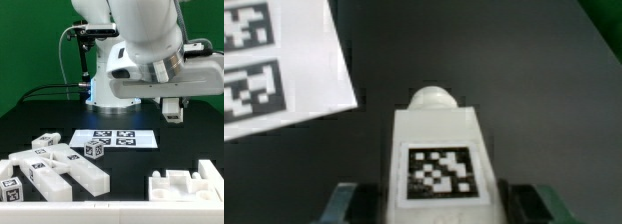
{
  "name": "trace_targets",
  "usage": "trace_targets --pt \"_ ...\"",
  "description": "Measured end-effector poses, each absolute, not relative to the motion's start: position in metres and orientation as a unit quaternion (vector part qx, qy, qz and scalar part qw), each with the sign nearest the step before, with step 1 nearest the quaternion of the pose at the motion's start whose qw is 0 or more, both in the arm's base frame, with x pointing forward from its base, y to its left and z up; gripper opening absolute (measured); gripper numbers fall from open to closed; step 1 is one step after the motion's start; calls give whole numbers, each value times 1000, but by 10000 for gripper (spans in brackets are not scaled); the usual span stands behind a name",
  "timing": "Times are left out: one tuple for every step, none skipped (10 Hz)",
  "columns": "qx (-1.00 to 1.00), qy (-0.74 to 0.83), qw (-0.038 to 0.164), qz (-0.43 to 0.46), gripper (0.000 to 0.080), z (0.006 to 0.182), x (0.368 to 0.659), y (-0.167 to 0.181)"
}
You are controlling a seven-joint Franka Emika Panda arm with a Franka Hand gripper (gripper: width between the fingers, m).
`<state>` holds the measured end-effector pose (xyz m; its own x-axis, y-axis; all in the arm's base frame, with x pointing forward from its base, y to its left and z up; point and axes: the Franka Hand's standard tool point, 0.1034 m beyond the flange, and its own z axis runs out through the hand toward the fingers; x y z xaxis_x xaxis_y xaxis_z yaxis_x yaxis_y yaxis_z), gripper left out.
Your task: Assemble chair
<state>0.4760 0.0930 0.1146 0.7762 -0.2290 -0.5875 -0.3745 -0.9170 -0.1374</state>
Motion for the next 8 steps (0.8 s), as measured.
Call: trace_targets --pt "-948 164 121 244 284 116 484 94" --pt "-955 150 126 222 284 131 499 93" --pt "-968 128 124 180 284 146 528 92" --pt "-979 94 118 139 284 158 548 97" --pt "-984 103 115 93 284 156 553 98" --pt "-987 105 110 57 284 154 549 97" --pt "-989 106 106 14 284 155 553 97" --pt "-989 105 101 -23 284 153 556 96"
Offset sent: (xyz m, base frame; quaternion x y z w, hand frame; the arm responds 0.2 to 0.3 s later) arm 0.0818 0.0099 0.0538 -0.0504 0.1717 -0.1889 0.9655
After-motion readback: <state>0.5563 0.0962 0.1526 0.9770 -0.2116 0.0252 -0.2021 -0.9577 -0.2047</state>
